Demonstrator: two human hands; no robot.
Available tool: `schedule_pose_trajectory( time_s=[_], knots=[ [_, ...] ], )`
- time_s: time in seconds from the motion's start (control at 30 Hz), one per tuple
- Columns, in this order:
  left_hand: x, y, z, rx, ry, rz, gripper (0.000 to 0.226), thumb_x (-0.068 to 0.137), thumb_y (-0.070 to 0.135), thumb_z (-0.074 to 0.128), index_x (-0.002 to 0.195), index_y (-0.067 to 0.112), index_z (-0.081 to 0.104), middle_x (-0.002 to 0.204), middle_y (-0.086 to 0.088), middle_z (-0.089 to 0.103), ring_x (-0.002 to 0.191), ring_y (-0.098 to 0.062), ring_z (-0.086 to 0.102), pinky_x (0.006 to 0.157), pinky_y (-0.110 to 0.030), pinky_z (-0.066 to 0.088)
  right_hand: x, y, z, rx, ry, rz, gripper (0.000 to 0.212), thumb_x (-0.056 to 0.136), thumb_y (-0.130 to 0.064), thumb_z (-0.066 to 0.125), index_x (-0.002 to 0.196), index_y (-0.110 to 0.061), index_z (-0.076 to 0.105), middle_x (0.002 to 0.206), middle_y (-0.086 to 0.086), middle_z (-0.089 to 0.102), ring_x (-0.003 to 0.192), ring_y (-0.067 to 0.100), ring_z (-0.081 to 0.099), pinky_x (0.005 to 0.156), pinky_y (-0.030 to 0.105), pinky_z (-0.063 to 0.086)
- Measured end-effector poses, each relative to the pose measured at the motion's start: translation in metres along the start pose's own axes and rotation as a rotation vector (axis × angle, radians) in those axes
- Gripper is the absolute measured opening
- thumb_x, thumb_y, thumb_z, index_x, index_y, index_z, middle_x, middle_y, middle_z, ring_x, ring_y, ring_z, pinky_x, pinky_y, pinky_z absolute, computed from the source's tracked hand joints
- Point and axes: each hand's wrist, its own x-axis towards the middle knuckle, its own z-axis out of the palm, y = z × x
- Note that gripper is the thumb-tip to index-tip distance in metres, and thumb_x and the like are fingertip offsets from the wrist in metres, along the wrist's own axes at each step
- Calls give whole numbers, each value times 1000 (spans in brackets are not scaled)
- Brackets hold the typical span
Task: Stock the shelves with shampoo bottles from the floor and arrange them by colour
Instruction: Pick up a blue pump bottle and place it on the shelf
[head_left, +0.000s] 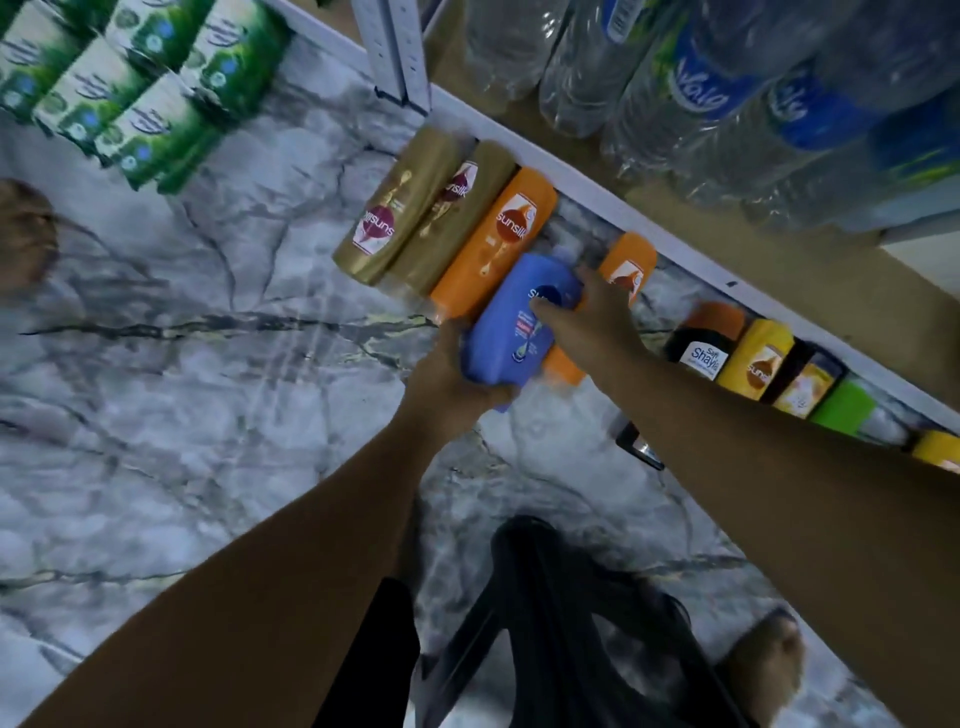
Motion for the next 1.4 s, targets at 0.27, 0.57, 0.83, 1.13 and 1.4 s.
schedule_pose_trajectory(
  time_s=[0.27,0.57,0.83,1.13,1.4],
  knots=[
    [-111,34,-45,-204,-60,-78,77,59,30,95,120,45,51,105,-5,71,86,-20,72,80,-48,60,-112,-43,-45,502,-131,201,75,77,-42,85,137,-36,40,138,-2,51,110,21,66,85,48,60],
    [-270,177,-128,17,-178,161,90,60,34,95,131,52,45,112,23,66,98,4,65,81,-16,49,-294,-169,-187,757,-141,-3,44,81,-22,82,119,-31,62,115,1,73,99,20,74,74,41,61],
    [-390,382,-160,174,-265,543,84,74,41,88,144,44,42,122,17,67,107,-4,66,90,-38,57,-444,-268,-359,532,84,-423,60,73,-38,90,124,-44,59,112,-10,73,99,18,72,88,52,57],
    [-526,553,-144,283,-219,842,99,62,32,96,138,51,35,115,15,68,101,-6,69,85,-39,59,-573,-320,-510,499,360,-712,62,75,-27,89,126,-48,59,121,-19,67,110,3,65,86,40,58],
    [-617,658,-117,245,-150,1031,80,64,31,95,126,43,47,108,16,72,97,-4,71,84,-37,61,-665,-346,-622,392,554,-875,64,74,-38,88,124,-58,54,123,-17,65,109,5,64,91,42,57]
  ],
)
